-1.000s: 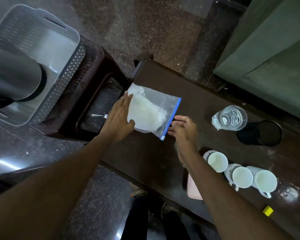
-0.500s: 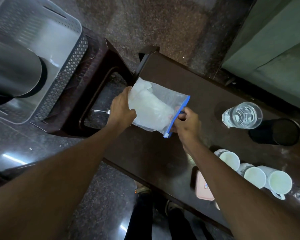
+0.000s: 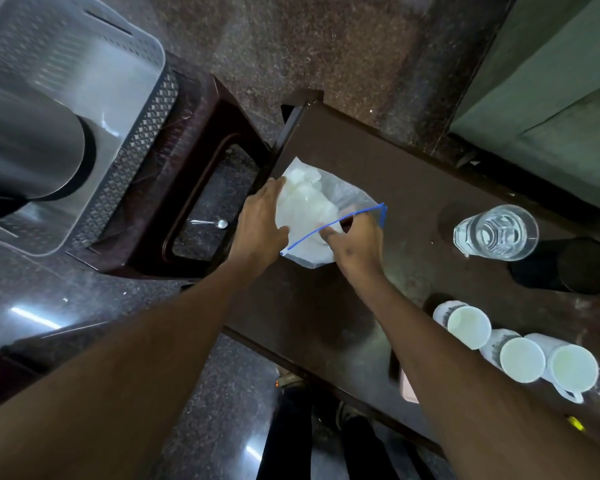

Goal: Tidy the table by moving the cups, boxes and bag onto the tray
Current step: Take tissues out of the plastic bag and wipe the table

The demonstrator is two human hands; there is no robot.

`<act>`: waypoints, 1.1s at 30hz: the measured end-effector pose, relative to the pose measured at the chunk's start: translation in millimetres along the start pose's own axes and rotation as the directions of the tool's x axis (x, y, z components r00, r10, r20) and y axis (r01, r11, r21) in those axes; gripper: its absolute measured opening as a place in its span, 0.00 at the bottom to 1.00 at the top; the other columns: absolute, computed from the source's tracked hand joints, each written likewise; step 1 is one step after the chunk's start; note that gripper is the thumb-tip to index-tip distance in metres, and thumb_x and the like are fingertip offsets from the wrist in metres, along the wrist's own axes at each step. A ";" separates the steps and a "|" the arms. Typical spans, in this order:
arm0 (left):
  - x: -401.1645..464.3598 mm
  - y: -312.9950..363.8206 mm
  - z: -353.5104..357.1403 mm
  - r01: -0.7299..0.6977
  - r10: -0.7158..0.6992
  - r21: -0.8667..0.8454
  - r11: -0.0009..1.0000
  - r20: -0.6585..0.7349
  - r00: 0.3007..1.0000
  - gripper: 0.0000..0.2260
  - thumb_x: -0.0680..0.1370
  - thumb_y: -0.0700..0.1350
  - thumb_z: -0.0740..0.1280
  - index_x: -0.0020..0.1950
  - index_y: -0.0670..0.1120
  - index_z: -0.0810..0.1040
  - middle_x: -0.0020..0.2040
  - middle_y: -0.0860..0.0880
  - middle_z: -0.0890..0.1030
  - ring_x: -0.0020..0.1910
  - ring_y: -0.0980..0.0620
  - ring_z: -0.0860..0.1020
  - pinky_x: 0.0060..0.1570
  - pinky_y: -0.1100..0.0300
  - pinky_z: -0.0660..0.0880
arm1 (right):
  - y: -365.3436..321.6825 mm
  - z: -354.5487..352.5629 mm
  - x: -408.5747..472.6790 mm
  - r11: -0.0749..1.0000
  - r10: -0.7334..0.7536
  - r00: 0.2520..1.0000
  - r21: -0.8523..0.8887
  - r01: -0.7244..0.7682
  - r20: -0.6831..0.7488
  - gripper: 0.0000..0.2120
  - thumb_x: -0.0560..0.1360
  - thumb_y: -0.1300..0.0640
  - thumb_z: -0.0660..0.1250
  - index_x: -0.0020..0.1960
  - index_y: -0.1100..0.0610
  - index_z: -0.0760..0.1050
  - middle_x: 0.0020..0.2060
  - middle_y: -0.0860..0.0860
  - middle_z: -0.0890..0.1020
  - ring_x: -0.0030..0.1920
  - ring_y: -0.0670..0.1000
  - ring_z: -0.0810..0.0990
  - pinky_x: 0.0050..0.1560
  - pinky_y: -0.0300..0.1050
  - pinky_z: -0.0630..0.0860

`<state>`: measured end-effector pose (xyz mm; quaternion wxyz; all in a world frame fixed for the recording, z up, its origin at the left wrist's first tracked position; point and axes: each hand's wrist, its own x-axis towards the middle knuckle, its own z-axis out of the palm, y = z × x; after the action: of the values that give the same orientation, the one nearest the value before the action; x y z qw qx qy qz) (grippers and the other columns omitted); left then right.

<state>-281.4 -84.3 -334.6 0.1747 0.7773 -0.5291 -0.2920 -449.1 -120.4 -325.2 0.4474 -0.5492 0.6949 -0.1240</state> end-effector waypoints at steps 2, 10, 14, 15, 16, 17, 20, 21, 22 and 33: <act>0.7 -0.4 0.9 -0.032 0.032 0.044 0.999 0.000 0.999 0.37 0.66 0.33 0.72 0.75 0.43 0.71 0.66 0.45 0.78 0.63 0.42 0.78 0.55 0.55 0.74 | -1.6 0.3 -0.9 1.000 -0.003 1.000 0.021 0.002 0.028 0.14 0.71 0.56 0.78 0.49 0.61 0.77 0.42 0.53 0.81 0.43 0.54 0.79 0.39 0.40 0.71; -2.8 -2.0 3.1 0.028 -0.039 0.113 0.993 0.094 0.995 0.40 0.73 0.32 0.72 0.82 0.51 0.64 0.83 0.43 0.61 0.78 0.39 0.64 0.71 0.47 0.67 | 0.9 -7.1 -0.1 0.976 0.187 0.981 0.100 -0.192 0.057 0.09 0.73 0.70 0.66 0.51 0.62 0.74 0.48 0.57 0.80 0.50 0.62 0.83 0.41 0.52 0.82; -2.7 -0.5 2.2 0.036 -0.051 0.130 0.991 0.109 0.993 0.40 0.73 0.29 0.71 0.82 0.50 0.64 0.84 0.42 0.59 0.80 0.40 0.61 0.73 0.46 0.66 | 12.0 -22.5 -4.6 0.970 0.209 0.978 0.128 -0.205 -0.018 0.10 0.70 0.70 0.64 0.49 0.62 0.77 0.48 0.58 0.83 0.48 0.62 0.84 0.45 0.57 0.84; -3.0 -0.1 2.1 0.033 -0.049 0.142 0.989 0.110 0.993 0.40 0.73 0.29 0.71 0.82 0.50 0.64 0.84 0.42 0.59 0.79 0.40 0.61 0.73 0.46 0.67 | 15.5 -27.5 -6.4 0.970 0.202 0.979 0.146 -0.196 -0.028 0.10 0.69 0.69 0.65 0.49 0.62 0.78 0.47 0.57 0.84 0.47 0.60 0.85 0.47 0.57 0.85; -3.1 0.6 2.3 0.029 -0.046 0.153 0.988 0.110 0.993 0.40 0.73 0.29 0.72 0.82 0.50 0.64 0.84 0.42 0.59 0.79 0.39 0.62 0.73 0.45 0.67 | 19.3 -32.1 -8.4 0.969 0.193 0.981 0.164 -0.185 -0.032 0.10 0.69 0.69 0.66 0.49 0.61 0.79 0.46 0.56 0.85 0.46 0.58 0.85 0.47 0.56 0.85; -3.0 1.3 2.6 0.024 -0.043 0.165 0.986 0.109 0.993 0.40 0.73 0.29 0.72 0.82 0.50 0.64 0.83 0.42 0.59 0.79 0.39 0.62 0.73 0.45 0.67 | 22.9 -37.0 -11.1 0.969 0.178 0.983 0.181 -0.169 -0.039 0.10 0.70 0.68 0.67 0.49 0.60 0.79 0.44 0.53 0.85 0.44 0.54 0.85 0.45 0.53 0.85; -3.2 3.9 4.0 0.022 -0.043 0.192 0.981 0.110 0.993 0.41 0.73 0.29 0.73 0.83 0.49 0.63 0.84 0.41 0.58 0.79 0.39 0.61 0.72 0.45 0.68 | 31.1 -52.4 -19.9 0.981 0.106 0.991 0.174 -0.091 -0.082 0.10 0.71 0.67 0.66 0.48 0.54 0.77 0.37 0.43 0.82 0.37 0.42 0.81 0.34 0.28 0.74; -3.3 4.0 3.6 0.023 -0.047 0.206 0.978 0.113 0.992 0.42 0.73 0.29 0.73 0.83 0.50 0.62 0.84 0.41 0.58 0.79 0.39 0.61 0.72 0.45 0.68 | 32.6 -56.8 -22.1 0.986 0.092 0.991 0.149 -0.077 -0.097 0.10 0.72 0.67 0.66 0.48 0.53 0.77 0.37 0.42 0.81 0.37 0.43 0.80 0.32 0.27 0.72; -3.1 5.6 3.2 0.020 -0.048 0.220 0.975 0.120 0.992 0.42 0.73 0.29 0.73 0.83 0.49 0.62 0.84 0.41 0.58 0.79 0.38 0.61 0.72 0.45 0.67 | 35.0 -62.5 -23.7 0.990 0.082 0.990 0.126 -0.068 -0.111 0.10 0.72 0.67 0.66 0.48 0.55 0.78 0.37 0.44 0.81 0.38 0.45 0.80 0.33 0.28 0.71; -11.9 96.4 1.1 -0.025 0.018 0.213 0.977 0.039 0.999 0.38 0.74 0.35 0.71 0.82 0.50 0.63 0.84 0.44 0.58 0.81 0.40 0.60 0.74 0.34 0.60 | 53.0 -172.8 -72.0 0.995 -0.076 0.947 -0.078 0.054 -0.313 0.17 0.76 0.65 0.69 0.64 0.58 0.82 0.53 0.54 0.85 0.54 0.51 0.82 0.51 0.37 0.70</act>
<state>-354.9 -109.8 -276.3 0.0838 0.7803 -0.5689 -0.2459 -614.9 -93.2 -227.1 0.3070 -0.5598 0.7430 -0.2008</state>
